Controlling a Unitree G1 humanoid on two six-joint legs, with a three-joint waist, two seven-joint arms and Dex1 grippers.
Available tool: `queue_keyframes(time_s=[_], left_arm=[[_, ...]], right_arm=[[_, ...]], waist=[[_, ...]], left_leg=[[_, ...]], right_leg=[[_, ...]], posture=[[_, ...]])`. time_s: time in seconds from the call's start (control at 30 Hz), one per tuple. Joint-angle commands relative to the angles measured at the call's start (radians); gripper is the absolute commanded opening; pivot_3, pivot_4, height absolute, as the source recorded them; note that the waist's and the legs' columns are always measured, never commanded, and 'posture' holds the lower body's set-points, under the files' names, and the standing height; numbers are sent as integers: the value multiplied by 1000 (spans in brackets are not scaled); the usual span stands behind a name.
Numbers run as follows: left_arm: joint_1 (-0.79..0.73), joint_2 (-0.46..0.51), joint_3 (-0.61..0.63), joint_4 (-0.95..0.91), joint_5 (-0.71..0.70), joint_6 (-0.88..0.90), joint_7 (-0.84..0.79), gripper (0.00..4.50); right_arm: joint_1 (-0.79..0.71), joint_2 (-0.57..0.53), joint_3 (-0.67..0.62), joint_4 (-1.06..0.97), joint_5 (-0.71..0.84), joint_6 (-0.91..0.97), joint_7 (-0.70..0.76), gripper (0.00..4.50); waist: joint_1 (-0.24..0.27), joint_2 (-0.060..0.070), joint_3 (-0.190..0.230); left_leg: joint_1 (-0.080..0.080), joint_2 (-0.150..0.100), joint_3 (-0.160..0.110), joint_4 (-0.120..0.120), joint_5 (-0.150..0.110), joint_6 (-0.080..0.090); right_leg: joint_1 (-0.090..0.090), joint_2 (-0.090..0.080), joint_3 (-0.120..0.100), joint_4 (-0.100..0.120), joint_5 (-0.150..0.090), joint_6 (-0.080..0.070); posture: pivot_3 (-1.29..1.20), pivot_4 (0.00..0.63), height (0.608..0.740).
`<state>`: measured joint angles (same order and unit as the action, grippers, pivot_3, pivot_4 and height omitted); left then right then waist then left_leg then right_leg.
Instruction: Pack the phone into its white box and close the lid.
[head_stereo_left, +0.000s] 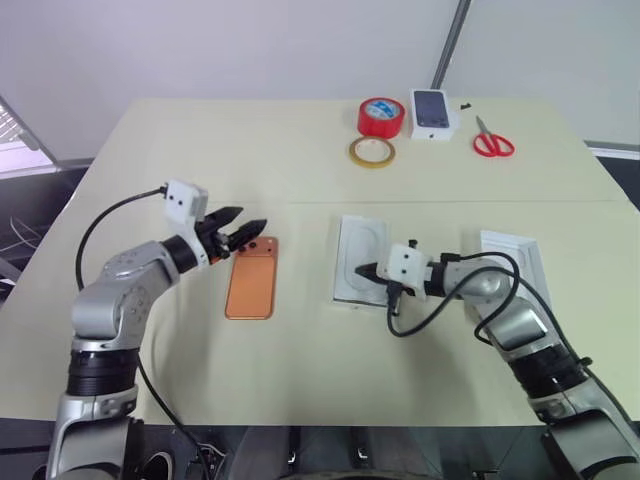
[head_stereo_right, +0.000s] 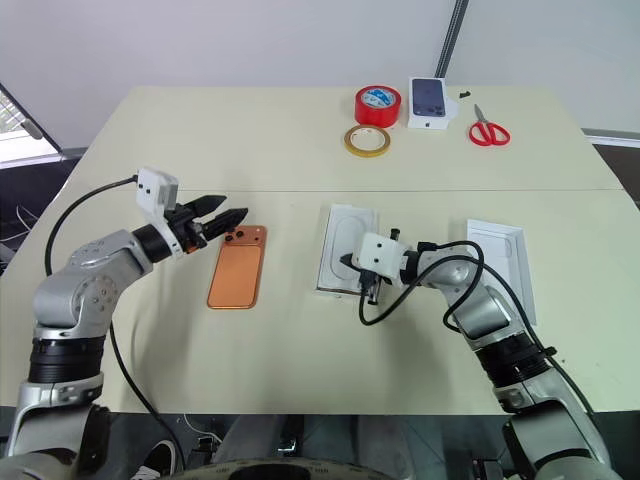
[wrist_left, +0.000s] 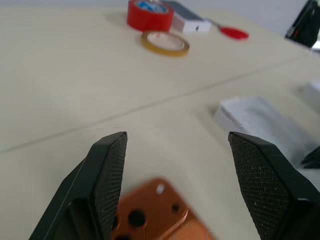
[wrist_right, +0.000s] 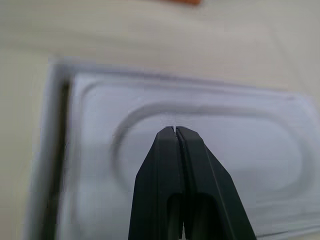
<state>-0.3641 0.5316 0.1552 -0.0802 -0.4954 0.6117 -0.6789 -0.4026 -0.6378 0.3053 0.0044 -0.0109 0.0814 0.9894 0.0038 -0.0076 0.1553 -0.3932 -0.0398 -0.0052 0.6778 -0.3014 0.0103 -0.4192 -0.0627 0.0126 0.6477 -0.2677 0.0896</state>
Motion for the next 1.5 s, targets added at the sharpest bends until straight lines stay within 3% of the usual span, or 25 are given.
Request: queue_keyframes(time_s=[0.03, 0.3, 0.5, 0.63, 0.8, 1.0, 1.27, 1.5], left_arm=[[-7, 17, 1, -2, 24, -58, -18, 3410], [-11, 5, 12, 20, 32, -75, -1, 3410], [-17, 72, 108, 72, -122, 273, 6, 3410], [-3, 154, 133, 107, -167, 427, -13, 3410], [-31, 182, 180, 181, -214, 571, 5, 3410], [1, 168, 154, 147, -248, 715, 14, 3410], [49, 128, 88, 66, -247, 762, 43, 3410], [-4, -27, 74, 108, -241, 836, 121, 3410]], right_arm=[[3, -6, 0, -83, 81, 25, 94, 57], [-49, 16, -24, -13, 61, -10, 84, 57], [-159, 134, -86, 42, 97, 22, -43, 57], [-202, 239, -37, 55, 60, 58, -101, 57], [-261, 326, 74, 149, -53, 72, -150, 57], [-300, 370, 205, 196, -105, 134, -57, 57], [-357, 420, 251, 315, -141, 169, -17, 57], [-378, 455, 250, 379, -177, 139, -59, 57]], waist=[[0, 0, 0], [-1, 0, 0], [-22, -1, 1], [-24, -1, 1], [-18, -1, 1], [-23, -1, 1], [-24, 0, 0], [-14, 8, -8]], left_leg=[[0, 0, 0, 0, 0, 1], [0, 0, 0, 0, -1, 2], [0, 0, 0, 0, -1, 1], [-1, 1, 0, -1, 1, -1], [-1, 0, 0, 0, 1, -1], [-2, 0, 0, 0, 4, -7], [1, 0, 0, -1, 4, -7], [3, -1, 0, -1, 4, -7]], right_leg=[[0, 0, 0, 0, 0, 0], [0, 0, 0, 0, 0, 0], [-2, 0, 0, 3, 0, 0], [-5, 1, 0, 6, 0, 0], [-5, 0, 0, 6, 0, 0], [-5, 0, 0, 6, 0, 0], [-3, 0, 0, 6, 0, 0], [-1, -1, 0, 6, 0, 0]], posture=[[0, 150, 740], [0, 150, 740], [0, 150, 740], [0, 150, 740], [0, 150, 740], [0, 150, 740], [0, 150, 740], [0, 150, 740]])
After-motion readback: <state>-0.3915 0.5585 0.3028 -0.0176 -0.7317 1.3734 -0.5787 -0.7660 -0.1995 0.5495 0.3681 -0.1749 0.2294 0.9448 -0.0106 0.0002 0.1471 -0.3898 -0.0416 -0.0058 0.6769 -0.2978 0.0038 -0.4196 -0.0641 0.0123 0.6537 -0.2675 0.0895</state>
